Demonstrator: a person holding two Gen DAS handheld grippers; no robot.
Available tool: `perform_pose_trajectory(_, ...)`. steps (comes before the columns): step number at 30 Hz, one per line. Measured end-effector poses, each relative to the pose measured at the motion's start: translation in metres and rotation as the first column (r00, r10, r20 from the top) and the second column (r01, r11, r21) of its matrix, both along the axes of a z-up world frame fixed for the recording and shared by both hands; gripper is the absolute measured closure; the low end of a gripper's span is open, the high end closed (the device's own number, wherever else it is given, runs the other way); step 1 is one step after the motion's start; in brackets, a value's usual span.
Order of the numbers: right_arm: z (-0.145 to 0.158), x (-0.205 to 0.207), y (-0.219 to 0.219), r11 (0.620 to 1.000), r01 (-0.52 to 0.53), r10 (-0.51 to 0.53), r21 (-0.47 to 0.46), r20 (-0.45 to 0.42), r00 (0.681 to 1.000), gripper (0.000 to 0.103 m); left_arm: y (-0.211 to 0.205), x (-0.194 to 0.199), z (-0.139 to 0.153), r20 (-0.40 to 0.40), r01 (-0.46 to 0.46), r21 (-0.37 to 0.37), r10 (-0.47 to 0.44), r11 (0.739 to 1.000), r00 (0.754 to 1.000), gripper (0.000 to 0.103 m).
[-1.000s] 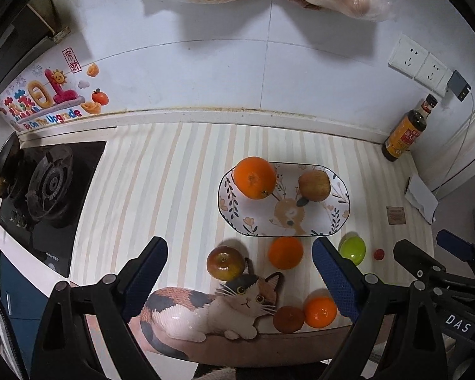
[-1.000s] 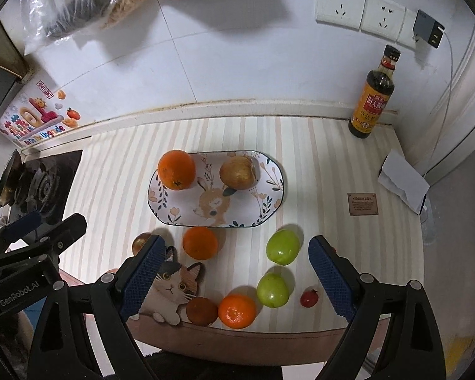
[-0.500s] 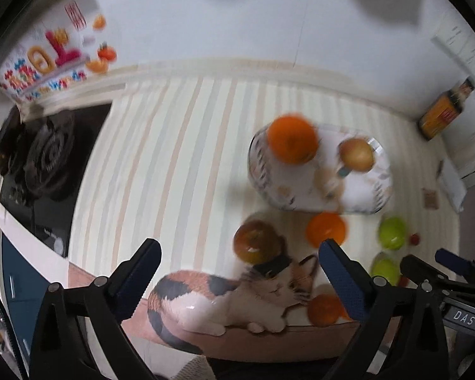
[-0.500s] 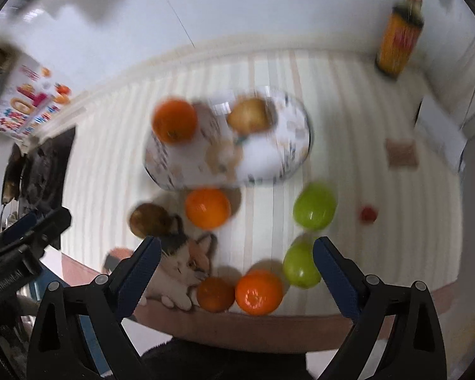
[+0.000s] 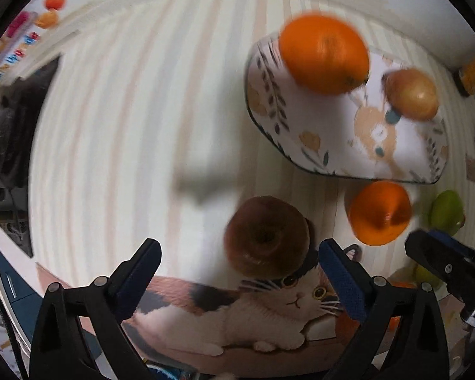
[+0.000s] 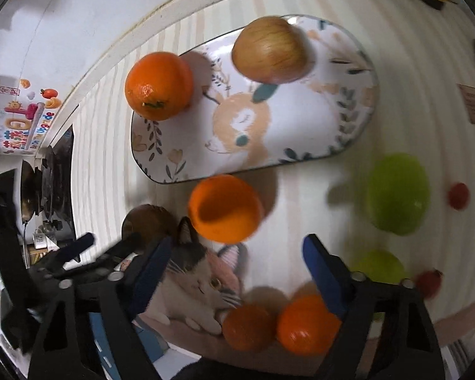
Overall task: Organize fruits
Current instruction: 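Grasp a brown kiwi with the left tool while the right tool grasps a tangerine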
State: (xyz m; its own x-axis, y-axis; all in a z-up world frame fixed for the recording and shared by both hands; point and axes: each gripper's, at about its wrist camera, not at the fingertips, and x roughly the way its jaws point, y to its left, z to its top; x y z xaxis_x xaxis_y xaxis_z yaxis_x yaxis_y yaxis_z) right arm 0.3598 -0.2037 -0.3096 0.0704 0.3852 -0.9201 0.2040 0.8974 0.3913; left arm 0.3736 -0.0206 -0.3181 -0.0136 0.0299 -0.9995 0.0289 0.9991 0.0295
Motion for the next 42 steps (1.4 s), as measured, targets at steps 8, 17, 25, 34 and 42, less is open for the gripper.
perform_pose_trajectory(8,-0.039,0.018,0.016,0.999,-0.007,0.009,0.047,-0.044,0.999,0.031,0.002,-0.001,-0.016,-0.009,-0.045,-0.119,0.045,0.992,0.999,0.039)
perform_pose_trajectory(17,-0.04,0.003,0.043,0.987,-0.157,0.158,0.02,-0.097,0.983,0.037,0.024,-0.043,0.002,-0.003,-0.055,-0.101,0.055,0.993,0.998,0.039)
perform_pose_trajectory(25,-0.045,-0.001,0.048,0.988,-0.152,0.152,0.007,-0.079,0.985,0.037,0.026,-0.05,-0.007,-0.008,-0.081,-0.096,0.081,0.992,0.997,0.039)
perform_pose_trajectory(34,-0.005,0.0,0.033,0.99,-0.138,0.139,-0.018,0.046,0.989,0.037,0.012,-0.014,0.04,0.065,-0.074,-0.178,0.086,0.981,0.994,0.039)
perform_pose_trajectory(42,0.012,0.049,0.019,0.997,-0.072,0.074,-0.015,0.132,0.988,0.037,-0.002,0.058,0.055,0.079,-0.052,-0.246,0.074,0.968,0.994,0.039)
